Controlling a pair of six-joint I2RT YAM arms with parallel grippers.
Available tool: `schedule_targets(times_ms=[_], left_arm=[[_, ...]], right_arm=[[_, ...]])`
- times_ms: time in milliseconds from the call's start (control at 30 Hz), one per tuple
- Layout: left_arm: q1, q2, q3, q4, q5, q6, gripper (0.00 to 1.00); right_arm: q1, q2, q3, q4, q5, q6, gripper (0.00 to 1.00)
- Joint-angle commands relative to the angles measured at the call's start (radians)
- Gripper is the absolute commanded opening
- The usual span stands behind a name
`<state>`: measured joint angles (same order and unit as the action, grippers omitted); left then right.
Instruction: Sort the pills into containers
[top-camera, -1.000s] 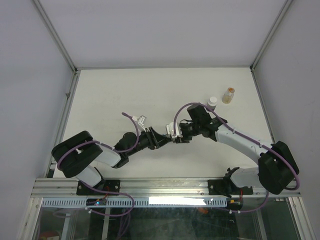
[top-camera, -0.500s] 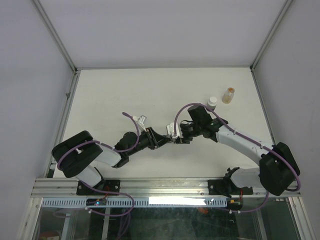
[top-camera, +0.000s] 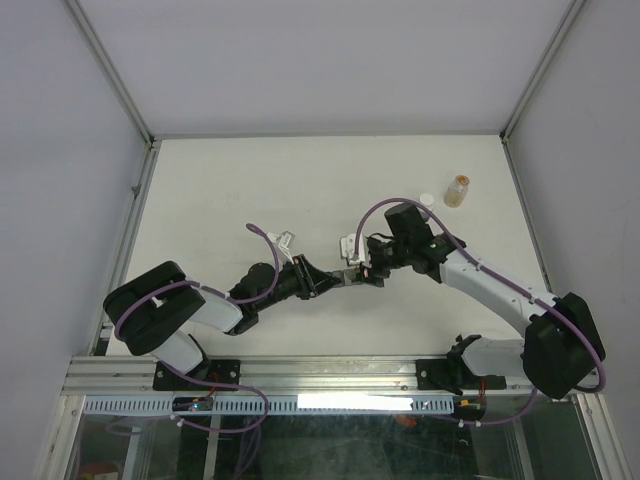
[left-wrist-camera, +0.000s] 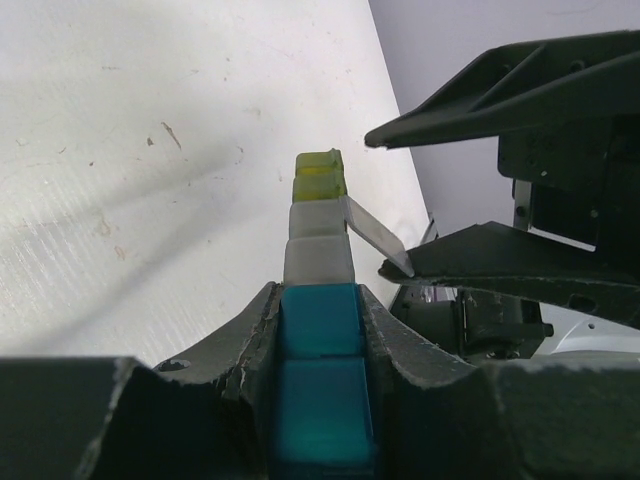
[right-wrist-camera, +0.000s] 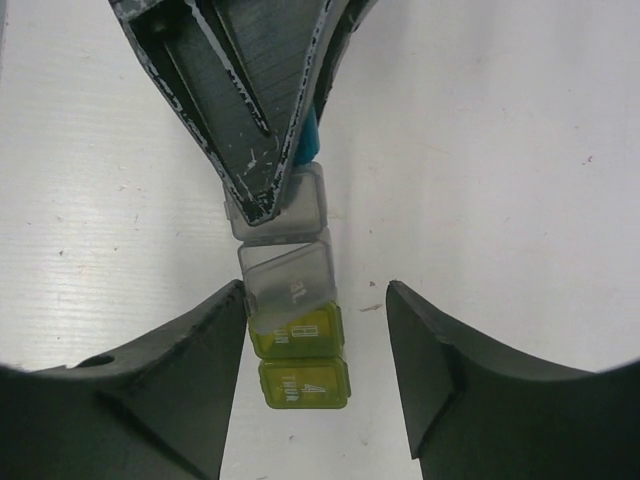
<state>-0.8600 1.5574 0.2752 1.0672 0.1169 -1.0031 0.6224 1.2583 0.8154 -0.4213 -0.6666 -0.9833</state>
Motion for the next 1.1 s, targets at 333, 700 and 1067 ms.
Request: schedule_targets(times_ms=[333, 700, 1067], left_arm=[[0.004, -0.034, 0.019, 0.033, 0.060, 0.018, 0.00], [0.003, -0.017, 0.041, 0.020, 0.103, 0.049, 0.00], [0.004, -0.025, 0.042, 0.008, 0.120, 0.077, 0.00]], right_arm=[[-0.038, -0.023, 0.055, 0.138, 0.062, 0.197, 0.50], [-0.052, 0.078, 0.121, 0.017, -0.100, 0.212, 0.31], [-0.103, 0.101, 0.147, -0.127, -0.285, 0.108, 0.12]])
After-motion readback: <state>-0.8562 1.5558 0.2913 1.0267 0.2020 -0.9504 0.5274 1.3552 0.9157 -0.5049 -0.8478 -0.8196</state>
